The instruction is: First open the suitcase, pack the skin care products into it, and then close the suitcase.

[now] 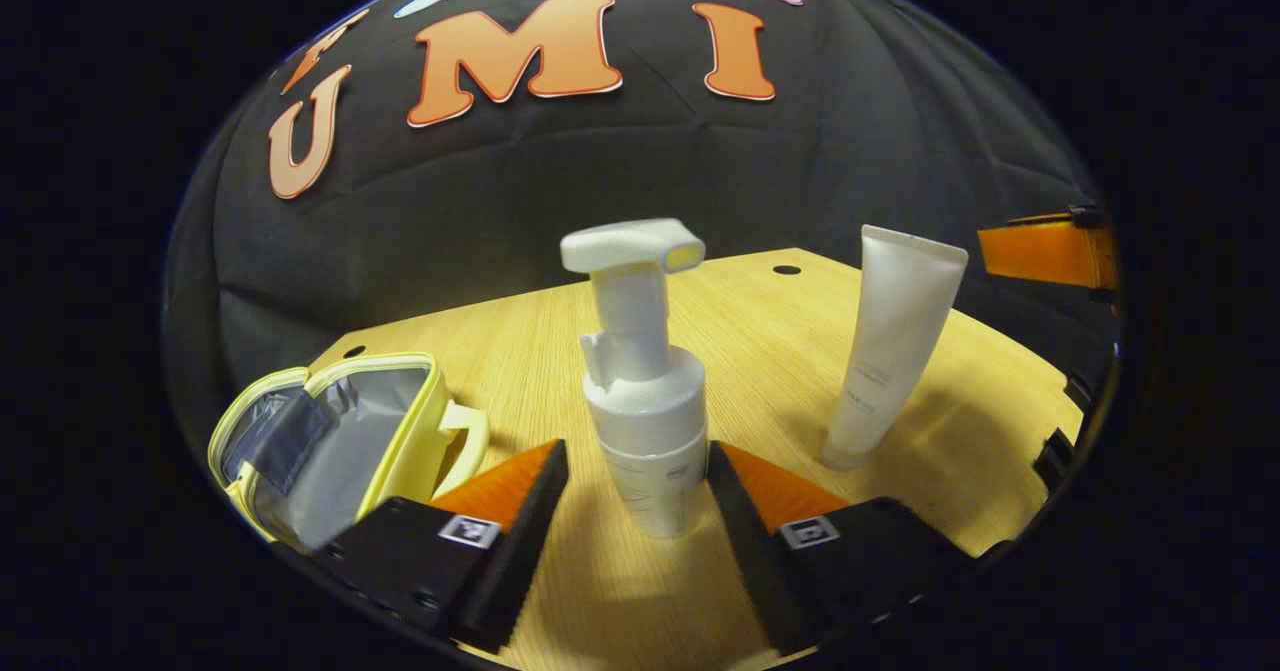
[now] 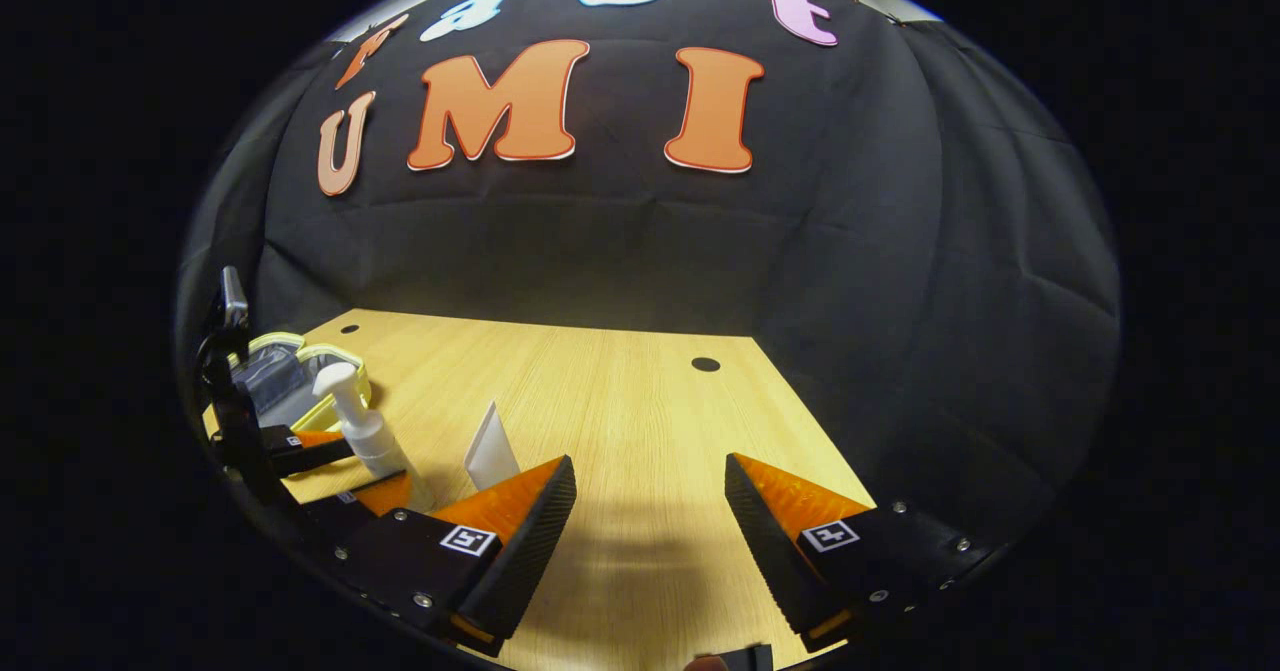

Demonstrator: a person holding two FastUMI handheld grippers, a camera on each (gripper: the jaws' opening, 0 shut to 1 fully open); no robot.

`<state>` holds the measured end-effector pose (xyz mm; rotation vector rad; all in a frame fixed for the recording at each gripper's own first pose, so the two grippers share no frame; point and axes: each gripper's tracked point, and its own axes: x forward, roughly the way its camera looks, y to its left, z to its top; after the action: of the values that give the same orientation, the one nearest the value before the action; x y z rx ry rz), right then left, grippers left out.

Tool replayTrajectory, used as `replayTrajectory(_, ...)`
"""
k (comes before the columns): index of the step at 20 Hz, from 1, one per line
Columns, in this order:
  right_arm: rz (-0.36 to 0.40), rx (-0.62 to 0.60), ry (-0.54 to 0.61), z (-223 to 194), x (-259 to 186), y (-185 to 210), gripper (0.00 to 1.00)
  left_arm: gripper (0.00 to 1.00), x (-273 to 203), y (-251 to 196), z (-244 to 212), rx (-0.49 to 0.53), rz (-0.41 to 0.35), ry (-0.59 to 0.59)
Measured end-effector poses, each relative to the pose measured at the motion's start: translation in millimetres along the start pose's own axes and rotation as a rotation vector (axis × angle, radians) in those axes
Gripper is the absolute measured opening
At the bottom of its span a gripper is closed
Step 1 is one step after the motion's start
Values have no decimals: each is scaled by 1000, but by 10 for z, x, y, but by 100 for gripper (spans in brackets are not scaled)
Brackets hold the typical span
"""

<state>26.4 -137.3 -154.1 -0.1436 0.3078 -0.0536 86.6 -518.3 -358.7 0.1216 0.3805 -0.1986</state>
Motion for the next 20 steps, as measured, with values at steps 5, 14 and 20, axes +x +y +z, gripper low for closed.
replayTrajectory(5,37,21,26,-110,-42,162,95,60,18,-5,69,-27,-26,19)
replayTrajectory(14,155,0,89,-336,36,735,95,60,-628,239,537,-78,-54,-6)
replayTrajectory(20,215,-30,210,-786,277,963,96,61,-1021,673,598,-85,16,-9)
